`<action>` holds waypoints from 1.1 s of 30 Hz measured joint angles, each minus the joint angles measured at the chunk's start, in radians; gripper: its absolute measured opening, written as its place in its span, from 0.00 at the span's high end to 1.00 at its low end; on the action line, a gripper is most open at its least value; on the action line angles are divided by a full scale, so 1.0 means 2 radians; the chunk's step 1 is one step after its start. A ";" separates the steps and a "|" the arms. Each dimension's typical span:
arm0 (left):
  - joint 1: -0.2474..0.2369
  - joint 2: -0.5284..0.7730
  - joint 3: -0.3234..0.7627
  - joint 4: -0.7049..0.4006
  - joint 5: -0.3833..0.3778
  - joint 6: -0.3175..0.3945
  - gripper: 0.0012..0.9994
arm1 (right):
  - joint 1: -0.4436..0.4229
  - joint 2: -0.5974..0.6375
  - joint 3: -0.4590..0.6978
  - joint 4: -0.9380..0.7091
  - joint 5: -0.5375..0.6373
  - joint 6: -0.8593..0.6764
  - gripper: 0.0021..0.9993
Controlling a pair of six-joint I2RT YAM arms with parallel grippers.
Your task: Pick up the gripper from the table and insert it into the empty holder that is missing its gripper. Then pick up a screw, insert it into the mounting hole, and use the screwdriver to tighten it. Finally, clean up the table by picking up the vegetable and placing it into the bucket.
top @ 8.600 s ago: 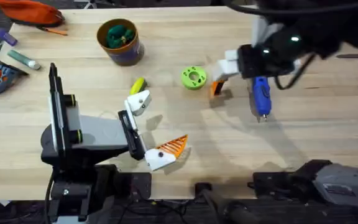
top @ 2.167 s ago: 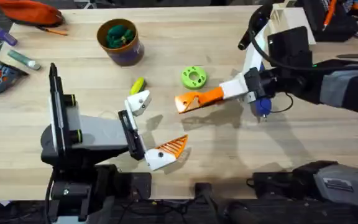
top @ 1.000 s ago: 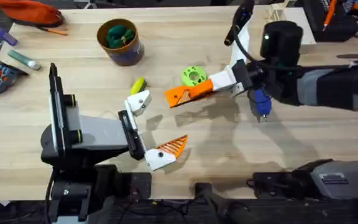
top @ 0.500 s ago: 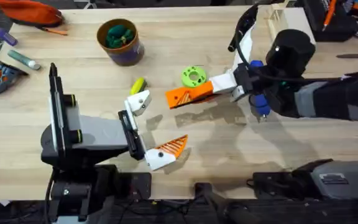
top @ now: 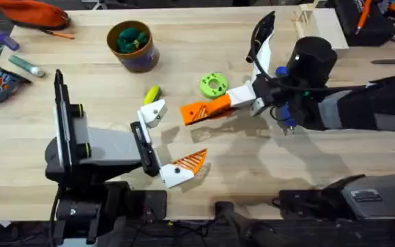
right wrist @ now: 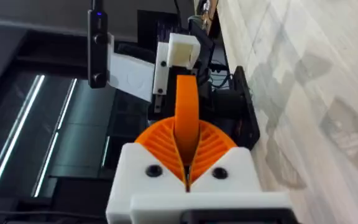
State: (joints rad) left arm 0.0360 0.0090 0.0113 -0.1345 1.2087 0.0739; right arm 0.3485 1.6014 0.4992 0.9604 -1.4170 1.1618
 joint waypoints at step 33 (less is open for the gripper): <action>0.000 0.000 0.000 0.000 0.000 0.000 0.01 | 0.048 0.048 0.077 -0.051 -0.006 0.032 0.99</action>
State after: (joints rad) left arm 0.0360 0.0090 0.0113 -0.1345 1.2087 0.0738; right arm 0.4454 1.6983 0.6534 0.8581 -1.4288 1.2255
